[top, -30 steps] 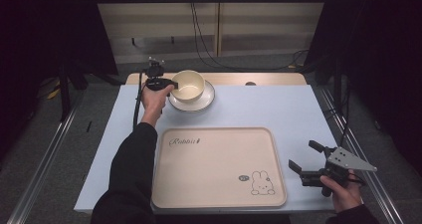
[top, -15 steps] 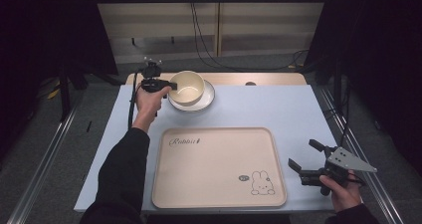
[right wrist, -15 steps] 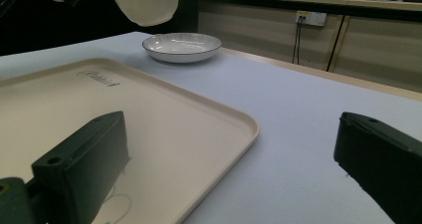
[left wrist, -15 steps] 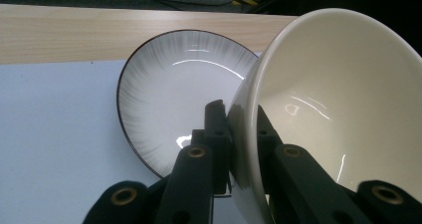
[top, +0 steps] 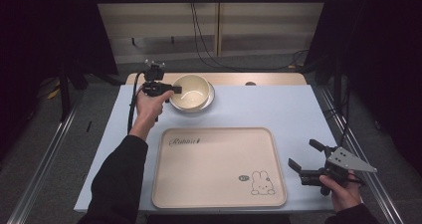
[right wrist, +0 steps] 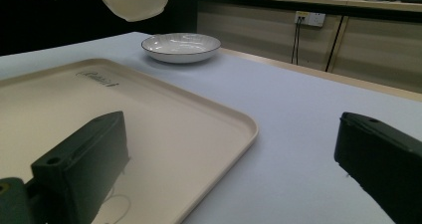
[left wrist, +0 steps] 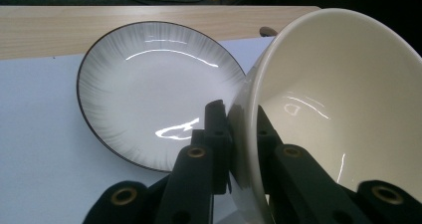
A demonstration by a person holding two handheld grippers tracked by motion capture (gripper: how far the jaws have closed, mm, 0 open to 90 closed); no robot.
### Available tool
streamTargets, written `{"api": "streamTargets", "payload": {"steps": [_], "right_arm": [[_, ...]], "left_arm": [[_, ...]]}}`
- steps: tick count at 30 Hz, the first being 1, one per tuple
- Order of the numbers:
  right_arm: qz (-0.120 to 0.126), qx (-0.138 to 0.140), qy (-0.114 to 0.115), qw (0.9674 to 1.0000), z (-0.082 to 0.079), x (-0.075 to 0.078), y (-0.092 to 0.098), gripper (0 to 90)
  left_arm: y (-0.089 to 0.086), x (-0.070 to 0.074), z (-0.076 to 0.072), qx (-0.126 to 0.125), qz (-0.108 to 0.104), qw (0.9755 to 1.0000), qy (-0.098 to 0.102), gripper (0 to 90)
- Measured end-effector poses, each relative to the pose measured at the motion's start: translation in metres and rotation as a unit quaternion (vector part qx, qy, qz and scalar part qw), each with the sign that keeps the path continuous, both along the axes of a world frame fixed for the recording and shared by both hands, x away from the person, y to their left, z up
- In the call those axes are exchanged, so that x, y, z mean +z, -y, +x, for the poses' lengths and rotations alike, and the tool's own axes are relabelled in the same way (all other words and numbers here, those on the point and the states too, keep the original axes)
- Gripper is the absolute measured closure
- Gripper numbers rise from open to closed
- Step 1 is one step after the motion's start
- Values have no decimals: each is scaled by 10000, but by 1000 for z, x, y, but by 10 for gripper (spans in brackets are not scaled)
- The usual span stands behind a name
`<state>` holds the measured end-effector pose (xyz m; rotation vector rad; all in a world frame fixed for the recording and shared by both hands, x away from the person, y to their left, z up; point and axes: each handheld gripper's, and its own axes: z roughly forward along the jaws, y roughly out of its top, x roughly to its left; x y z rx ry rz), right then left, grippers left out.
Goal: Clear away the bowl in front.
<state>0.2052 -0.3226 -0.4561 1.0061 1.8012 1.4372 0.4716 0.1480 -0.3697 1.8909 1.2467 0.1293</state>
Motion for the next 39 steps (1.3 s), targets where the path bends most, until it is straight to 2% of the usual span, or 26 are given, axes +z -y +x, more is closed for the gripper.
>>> {"api": "streamTargets", "payload": {"steps": [3,8,10,14,20,22,24,27,33,36,39], "right_arm": [[7,9,4,10000,0,0,0,2],[4,6,12,10000,0,0,0,2],[13,19,8,10000,0,0,0,2],[18,27,18,10000,0,0,0,2],[14,53,27,10000,0,0,0,1],[21,51,21,10000,0,0,-1,2],[11,48,34,10000,1,0,-1,2],[27,45,36,10000,1,0,-1,2],[41,43,42,10000,1,0,-1,1],[42,48,45,10000,1,0,-1,1],[42,47,55,10000,1,0,-1,1]], "left_arm": [[2,0,-4,-29,-24,10000,-26,835],[8,-2,-13,-256,27,9997,0,835],[12,-3,-16,-290,-39,9996,-10,836],[21,-3,-25,-438,-7,9990,1,835],[33,-2,-35,-697,-78,9975,14,835],[38,-1,-38,-711,-87,9974,11,835],[42,0,-41,-808,-32,9967,50,835],[48,-1,-44,-895,-75,9960,-30,835],[60,-3,-48,-1019,-77,9947,-72,835],[64,-4,-50,-996,-141,9949,-75,835],[73,-7,-56,-1025,-117,9946,-94,835]]}}
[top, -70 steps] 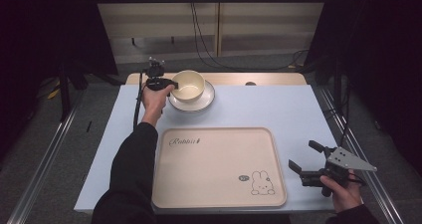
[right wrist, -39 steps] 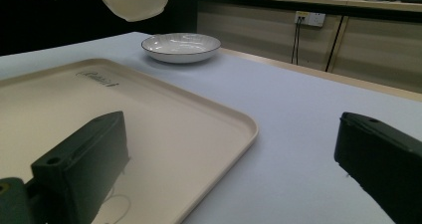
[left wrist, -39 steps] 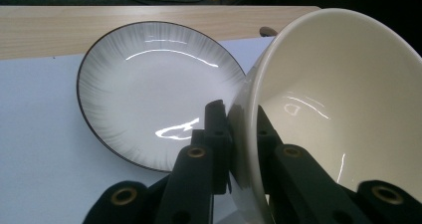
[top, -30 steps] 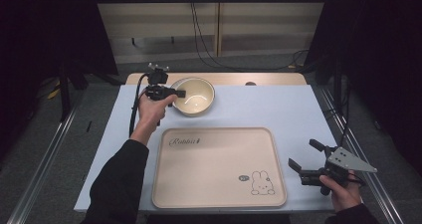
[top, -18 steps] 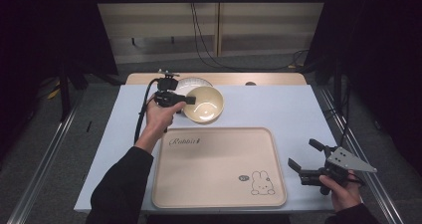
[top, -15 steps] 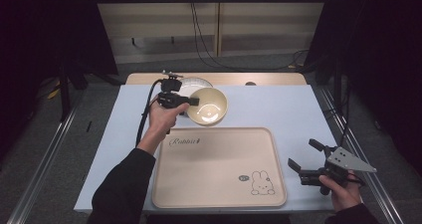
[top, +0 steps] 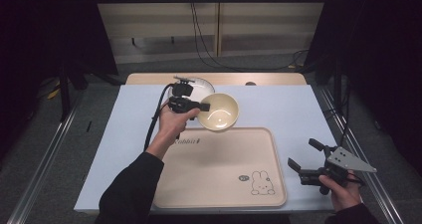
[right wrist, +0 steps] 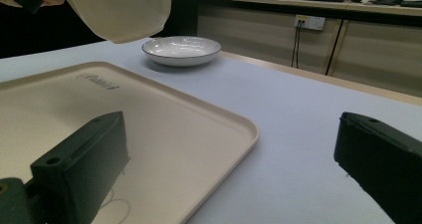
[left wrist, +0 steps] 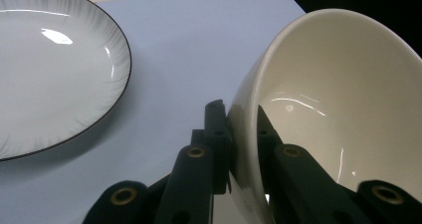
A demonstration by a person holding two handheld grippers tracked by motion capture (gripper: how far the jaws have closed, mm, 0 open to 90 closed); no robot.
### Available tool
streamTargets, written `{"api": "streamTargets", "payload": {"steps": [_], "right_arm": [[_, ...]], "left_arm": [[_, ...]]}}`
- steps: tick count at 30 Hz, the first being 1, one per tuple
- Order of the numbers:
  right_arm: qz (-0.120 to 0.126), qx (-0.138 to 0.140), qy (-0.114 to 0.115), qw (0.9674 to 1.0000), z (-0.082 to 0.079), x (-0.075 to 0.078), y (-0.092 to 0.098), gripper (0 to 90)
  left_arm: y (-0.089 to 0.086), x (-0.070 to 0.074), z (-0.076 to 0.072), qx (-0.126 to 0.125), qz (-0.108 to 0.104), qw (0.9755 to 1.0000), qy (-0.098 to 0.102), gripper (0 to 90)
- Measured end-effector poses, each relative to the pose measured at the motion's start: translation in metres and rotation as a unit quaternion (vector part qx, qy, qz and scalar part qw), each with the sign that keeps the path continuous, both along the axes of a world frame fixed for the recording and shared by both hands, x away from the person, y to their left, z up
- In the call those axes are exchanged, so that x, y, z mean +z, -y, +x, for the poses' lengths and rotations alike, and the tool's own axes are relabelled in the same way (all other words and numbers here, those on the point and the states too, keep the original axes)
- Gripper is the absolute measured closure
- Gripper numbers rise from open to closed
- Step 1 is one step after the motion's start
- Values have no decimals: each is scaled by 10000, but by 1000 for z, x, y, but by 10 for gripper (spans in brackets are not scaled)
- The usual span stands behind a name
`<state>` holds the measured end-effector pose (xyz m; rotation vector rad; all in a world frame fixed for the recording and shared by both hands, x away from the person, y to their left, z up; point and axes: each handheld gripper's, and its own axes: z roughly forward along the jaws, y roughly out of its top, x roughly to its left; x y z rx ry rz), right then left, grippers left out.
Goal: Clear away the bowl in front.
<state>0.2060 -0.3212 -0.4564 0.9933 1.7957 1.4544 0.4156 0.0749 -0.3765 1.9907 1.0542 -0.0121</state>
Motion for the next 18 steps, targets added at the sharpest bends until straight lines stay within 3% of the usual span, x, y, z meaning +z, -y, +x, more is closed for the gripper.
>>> {"api": "streamTargets", "payload": {"steps": [7,18], "right_arm": [[-11,-1,39,10000,0,1,0,1],[-12,-8,30,10000,0,0,-1,1]], "left_arm": [[15,-4,-5,-195,9,9998,-60,835],[41,-18,-9,-304,86,9994,-156,835]]}}
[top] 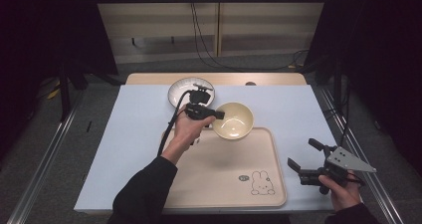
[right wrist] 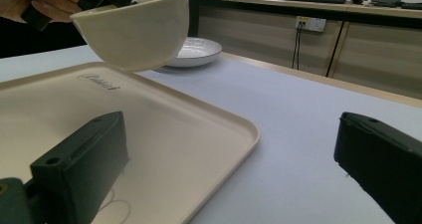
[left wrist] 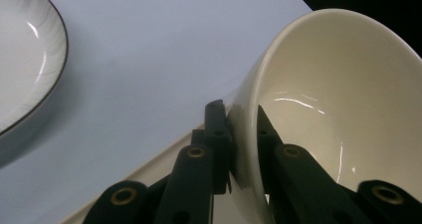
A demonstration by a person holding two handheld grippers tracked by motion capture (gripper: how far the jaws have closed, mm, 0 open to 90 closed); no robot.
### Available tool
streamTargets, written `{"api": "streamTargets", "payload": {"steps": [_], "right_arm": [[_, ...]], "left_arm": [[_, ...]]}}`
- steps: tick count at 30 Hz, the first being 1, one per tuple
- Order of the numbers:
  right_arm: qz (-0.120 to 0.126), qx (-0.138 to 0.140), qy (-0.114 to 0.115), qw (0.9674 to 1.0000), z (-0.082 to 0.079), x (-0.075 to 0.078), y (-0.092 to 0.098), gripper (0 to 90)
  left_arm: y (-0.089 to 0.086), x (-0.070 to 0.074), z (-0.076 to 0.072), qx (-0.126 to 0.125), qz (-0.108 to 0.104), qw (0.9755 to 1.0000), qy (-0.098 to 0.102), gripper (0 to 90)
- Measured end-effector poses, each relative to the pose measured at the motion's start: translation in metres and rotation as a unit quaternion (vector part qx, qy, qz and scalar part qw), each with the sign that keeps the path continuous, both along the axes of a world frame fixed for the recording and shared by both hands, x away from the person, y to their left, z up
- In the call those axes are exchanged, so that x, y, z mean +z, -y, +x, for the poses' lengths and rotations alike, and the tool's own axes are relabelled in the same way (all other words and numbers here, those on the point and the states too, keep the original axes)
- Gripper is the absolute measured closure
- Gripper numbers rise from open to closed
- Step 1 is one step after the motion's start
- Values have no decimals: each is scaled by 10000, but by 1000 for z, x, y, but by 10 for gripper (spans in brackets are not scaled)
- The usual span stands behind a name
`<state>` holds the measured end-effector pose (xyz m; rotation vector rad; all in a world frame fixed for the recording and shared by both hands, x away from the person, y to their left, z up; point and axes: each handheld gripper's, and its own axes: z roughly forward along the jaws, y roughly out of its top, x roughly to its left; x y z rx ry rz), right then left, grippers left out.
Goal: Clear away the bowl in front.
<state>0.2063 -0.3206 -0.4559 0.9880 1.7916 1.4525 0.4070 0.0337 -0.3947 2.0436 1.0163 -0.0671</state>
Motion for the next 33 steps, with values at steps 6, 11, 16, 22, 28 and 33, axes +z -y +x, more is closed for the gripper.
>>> {"api": "streamTargets", "payload": {"steps": [6,11,16,22,28,33], "right_arm": [[3,19,-11,10000,0,0,0,0],[-3,27,-12,10000,0,0,0,0],[-10,28,-7,10000,0,0,0,0],[23,24,6,10000,0,0,0,0],[-4,48,-6,10000,0,-1,0,0],[-12,58,-9,10000,0,-1,0,0]], "left_arm": [[16,-8,0,-99,38,9999,-104,835],[30,-14,-1,-142,22,9997,-179,835],[43,-22,-2,-253,115,9993,-242,835],[57,-31,3,-366,303,9985,-288,834],[70,-42,8,-390,356,9980,-336,835],[80,-47,13,-382,418,9978,-345,835]]}}
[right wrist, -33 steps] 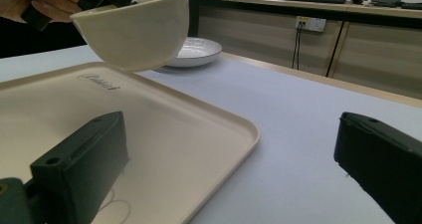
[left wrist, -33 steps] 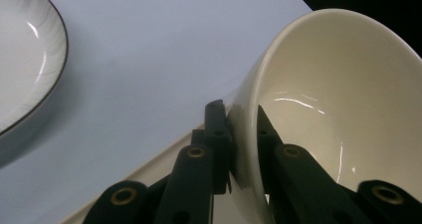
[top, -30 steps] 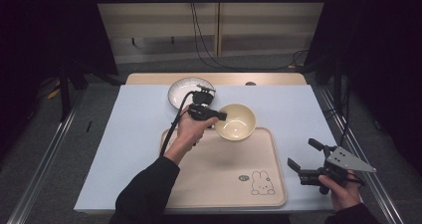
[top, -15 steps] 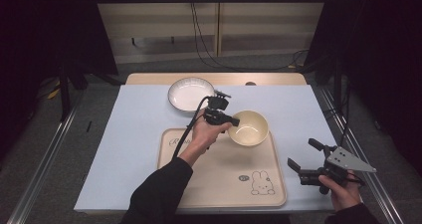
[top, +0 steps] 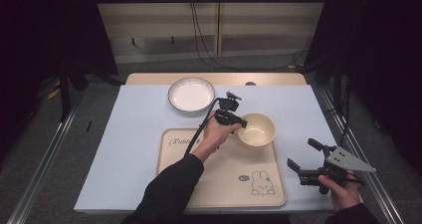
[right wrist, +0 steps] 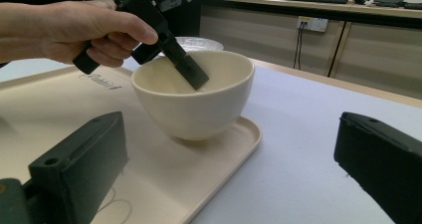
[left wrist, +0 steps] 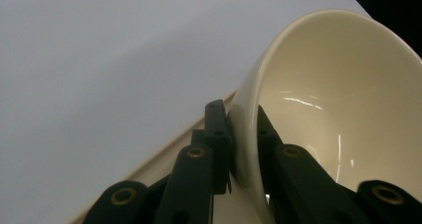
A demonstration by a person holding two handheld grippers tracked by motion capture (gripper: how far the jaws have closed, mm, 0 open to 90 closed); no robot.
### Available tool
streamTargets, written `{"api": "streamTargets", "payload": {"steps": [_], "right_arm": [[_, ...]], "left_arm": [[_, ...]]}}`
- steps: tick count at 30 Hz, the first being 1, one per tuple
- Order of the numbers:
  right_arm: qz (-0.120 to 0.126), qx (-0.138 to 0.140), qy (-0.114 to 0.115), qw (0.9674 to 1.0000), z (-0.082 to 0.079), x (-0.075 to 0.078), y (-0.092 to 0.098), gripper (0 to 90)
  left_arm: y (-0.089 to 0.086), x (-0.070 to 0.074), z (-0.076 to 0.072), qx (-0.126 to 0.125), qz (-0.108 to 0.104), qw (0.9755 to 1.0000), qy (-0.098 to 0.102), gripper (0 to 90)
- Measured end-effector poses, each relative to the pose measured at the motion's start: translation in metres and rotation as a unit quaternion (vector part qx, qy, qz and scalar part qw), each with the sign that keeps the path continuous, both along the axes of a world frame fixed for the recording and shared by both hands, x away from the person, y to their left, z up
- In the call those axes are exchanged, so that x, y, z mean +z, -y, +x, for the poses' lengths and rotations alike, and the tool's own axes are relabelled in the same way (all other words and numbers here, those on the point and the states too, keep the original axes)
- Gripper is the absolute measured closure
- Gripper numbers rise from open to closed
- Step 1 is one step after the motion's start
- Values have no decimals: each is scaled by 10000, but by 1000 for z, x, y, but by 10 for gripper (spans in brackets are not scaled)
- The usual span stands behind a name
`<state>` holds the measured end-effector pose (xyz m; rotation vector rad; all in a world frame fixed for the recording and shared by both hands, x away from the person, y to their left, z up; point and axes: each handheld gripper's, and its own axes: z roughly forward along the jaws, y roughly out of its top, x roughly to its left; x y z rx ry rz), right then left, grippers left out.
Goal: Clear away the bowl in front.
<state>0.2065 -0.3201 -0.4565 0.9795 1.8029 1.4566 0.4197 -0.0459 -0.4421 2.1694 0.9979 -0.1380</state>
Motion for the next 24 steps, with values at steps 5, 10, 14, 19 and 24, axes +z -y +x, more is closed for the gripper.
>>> {"api": "streamTargets", "payload": {"steps": [5,10,14,19,24], "right_arm": [[-2,-13,12,10000,0,0,0,0],[14,21,0,10000,0,0,0,0],[-10,1,15,10000,1,0,0,0],[0,12,15,10000,0,0,0,0],[8,3,26,10000,1,0,0,0]], "left_arm": [[5,-7,2,-7,45,10000,-63,835],[7,-13,4,-47,99,9999,-113,834],[8,-13,5,-40,126,9999,-55,835],[9,-14,4,53,123,9999,-40,834],[10,-15,4,31,48,10000,32,826]]}}
